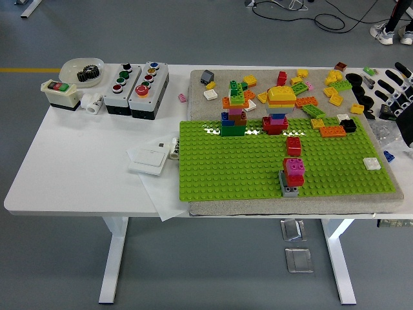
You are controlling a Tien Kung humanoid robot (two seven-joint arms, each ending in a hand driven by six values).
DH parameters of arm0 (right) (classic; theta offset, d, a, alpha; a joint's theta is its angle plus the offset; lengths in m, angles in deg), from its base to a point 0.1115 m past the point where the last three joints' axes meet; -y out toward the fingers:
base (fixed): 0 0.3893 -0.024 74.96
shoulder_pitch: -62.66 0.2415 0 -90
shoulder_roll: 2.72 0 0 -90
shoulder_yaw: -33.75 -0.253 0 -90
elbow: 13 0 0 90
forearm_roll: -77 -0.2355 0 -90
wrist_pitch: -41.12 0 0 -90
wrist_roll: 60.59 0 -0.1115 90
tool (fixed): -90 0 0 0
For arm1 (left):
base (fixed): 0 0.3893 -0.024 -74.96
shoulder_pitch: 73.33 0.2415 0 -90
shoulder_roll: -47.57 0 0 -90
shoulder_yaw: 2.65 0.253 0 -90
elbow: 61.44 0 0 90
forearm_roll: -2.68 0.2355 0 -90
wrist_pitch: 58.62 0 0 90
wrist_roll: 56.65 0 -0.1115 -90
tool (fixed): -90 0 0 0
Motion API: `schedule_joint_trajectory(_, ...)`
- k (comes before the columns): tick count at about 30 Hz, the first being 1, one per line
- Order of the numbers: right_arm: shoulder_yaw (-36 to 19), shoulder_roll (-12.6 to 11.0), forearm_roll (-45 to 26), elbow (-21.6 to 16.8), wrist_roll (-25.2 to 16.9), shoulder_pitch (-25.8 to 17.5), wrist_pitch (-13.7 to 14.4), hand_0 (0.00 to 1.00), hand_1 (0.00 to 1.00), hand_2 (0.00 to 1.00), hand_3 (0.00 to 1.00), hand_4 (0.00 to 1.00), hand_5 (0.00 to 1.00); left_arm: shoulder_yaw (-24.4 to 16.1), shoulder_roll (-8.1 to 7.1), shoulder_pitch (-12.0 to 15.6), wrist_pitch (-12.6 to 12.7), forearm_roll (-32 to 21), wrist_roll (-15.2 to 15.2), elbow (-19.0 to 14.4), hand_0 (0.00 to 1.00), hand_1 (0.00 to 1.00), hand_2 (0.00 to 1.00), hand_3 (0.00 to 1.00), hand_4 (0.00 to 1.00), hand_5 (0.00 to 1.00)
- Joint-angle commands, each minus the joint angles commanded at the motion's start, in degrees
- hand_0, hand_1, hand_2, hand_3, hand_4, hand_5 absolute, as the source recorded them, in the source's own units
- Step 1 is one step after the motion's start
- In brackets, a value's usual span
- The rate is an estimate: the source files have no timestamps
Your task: Pick up the brick,pile it on top of brick,press brick,pick up the brick,pile it on top of brick,press brick
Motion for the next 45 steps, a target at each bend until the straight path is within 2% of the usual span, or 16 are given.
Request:
schedule_joint_trajectory(11, -0.11, 0.57, 0.51, 1.15, 0.13, -0.84, -0.22, 0.889, 0.826, 0.849, 0.877, 0.998, 0.977, 0.85, 0.04, 0.15, -0.26, 0.34, -0.04, 0.00, 0.797, 0.698, 0.593, 0.536, 0.523, 0.510)
schedule_joint_trajectory(19, 0.44, 0.60, -0.74, 0.97, 2.14, -1.05, -0.22, 0.882, 0.822, 0.850, 0.885, 0.998, 0.979, 1.13, -0.23, -0.01, -0.65, 1.27, 0.01, 0.00, 0.813, 0.706, 0.594, 0.537, 0.524, 0.506)
schedule_joint_trajectory(43, -1.26, 0.41, -1.98, 0.52, 2.28, -1.53, 1.20, 0.872, 0.816, 0.847, 0.878, 0.998, 0.977, -0.74, -0.74, 0.77, -0.89, 5.06, 0.15, 0.00, 0.795, 0.713, 0.595, 0.537, 0.524, 0.512)
schedule_joint_trajectory(45, -1.43, 0.34, -1.93, 0.41, 2.22, -1.49, 1.25, 0.867, 0.809, 0.843, 0.873, 0.987, 0.954, -0.85, -0.70, 0.78, -0.81, 5.05, 0.09, 0.00, 0.788, 0.709, 0.597, 0.537, 0.526, 0.515)
